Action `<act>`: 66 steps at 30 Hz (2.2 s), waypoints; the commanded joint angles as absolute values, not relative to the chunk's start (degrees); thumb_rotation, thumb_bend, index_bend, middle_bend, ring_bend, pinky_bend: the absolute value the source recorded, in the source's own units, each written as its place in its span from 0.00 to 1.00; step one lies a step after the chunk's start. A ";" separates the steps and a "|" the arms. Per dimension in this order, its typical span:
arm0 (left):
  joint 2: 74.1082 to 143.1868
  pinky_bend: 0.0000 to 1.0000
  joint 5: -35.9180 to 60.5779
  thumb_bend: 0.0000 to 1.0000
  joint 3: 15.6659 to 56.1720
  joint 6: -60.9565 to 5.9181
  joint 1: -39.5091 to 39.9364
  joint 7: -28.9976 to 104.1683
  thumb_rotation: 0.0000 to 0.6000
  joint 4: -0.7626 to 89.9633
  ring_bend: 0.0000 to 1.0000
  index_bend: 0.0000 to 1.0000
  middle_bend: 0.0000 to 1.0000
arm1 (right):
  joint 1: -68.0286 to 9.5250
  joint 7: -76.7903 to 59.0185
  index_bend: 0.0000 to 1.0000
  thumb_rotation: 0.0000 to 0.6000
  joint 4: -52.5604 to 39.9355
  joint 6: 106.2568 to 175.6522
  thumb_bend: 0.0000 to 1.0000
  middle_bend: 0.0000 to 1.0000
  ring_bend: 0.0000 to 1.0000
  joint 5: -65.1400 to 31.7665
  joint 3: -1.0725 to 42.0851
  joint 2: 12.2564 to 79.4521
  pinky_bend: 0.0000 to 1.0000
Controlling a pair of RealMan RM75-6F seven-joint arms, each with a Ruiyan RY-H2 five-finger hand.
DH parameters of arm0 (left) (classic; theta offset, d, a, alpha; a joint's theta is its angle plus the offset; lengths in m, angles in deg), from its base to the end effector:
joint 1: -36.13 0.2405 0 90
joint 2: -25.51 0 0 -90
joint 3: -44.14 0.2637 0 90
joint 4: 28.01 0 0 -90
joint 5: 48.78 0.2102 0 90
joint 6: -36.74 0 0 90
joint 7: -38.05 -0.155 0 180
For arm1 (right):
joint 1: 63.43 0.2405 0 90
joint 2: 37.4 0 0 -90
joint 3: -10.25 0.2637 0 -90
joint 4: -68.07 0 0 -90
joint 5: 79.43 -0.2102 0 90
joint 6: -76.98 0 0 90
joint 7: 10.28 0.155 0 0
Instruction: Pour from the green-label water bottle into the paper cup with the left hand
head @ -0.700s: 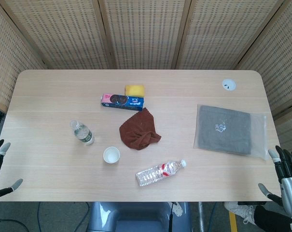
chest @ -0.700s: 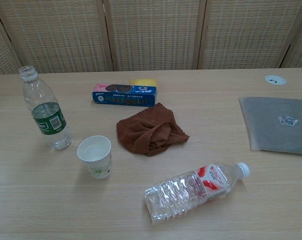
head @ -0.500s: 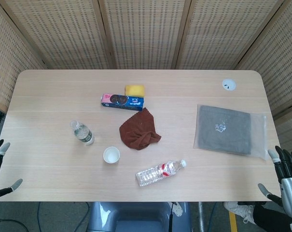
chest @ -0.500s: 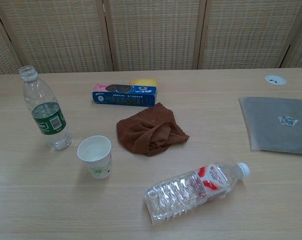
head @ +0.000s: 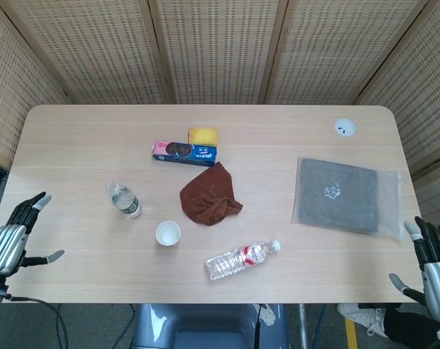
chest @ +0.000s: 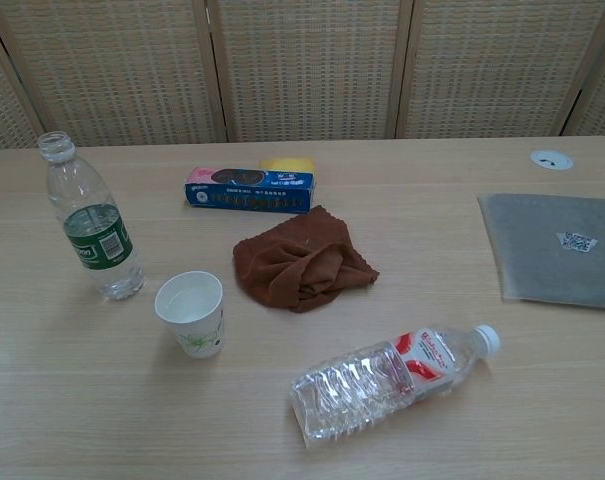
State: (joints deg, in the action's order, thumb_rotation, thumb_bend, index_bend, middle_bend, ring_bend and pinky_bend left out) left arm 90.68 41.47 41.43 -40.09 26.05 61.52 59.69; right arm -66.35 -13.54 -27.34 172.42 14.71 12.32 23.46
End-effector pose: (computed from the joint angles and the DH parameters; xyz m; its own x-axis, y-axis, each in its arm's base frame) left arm -0.3138 0.2207 0.1392 0.0858 0.1549 0.9842 0.9920 -0.1052 -0.0700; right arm -0.3038 -0.1455 0.1904 0.4499 0.1116 0.8861 -0.8903 -0.0227 0.4548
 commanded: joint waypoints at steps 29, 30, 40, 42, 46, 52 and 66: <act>118.53 0.00 36.47 0.00 39.22 -17.58 5.91 106.70 1.00 22.35 0.00 0.00 0.00 | -64.95 -15.25 0.00 1.00 -27.07 168.97 0.00 0.00 0.00 11.90 12.73 24.29 0.00; 119.04 0.00 36.32 0.00 39.14 -17.28 5.60 106.54 1.00 21.82 0.00 0.00 0.00 | -64.92 -15.20 0.00 1.00 -27.04 168.89 0.00 0.00 0.00 11.78 12.75 24.29 0.00; 123.17 0.00 35.43 0.00 38.99 -14.71 3.23 106.58 1.00 17.89 0.00 0.00 0.00 | -64.71 -13.99 0.00 1.00 -26.54 168.22 0.00 0.00 0.00 10.36 13.15 24.11 0.00; 123.99 0.00 35.18 0.00 38.83 -14.22 2.77 107.14 1.00 17.23 0.00 0.00 0.00 | -64.69 -13.62 0.00 1.00 -26.43 168.10 0.00 0.00 0.00 10.01 13.25 24.03 0.00; 126.05 0.00 34.26 0.00 38.32 -13.07 1.96 107.51 1.00 15.27 0.00 0.00 0.00 | -64.55 -13.08 0.00 1.00 -26.17 167.78 0.00 0.00 0.00 9.61 13.37 23.96 0.00; 127.62 0.00 33.44 0.00 37.18 -13.00 0.99 108.54 1.00 14.39 0.00 0.00 0.00 | -64.47 -12.82 0.00 1.00 -25.98 167.59 0.00 0.00 0.00 9.26 13.45 23.93 0.00; 128.09 0.13 31.54 0.52 35.82 -11.51 0.12 108.51 1.00 14.62 0.21 0.46 0.37 | -64.40 -12.20 0.00 1.00 -25.71 167.51 0.00 0.00 0.00 9.06 13.45 23.92 0.00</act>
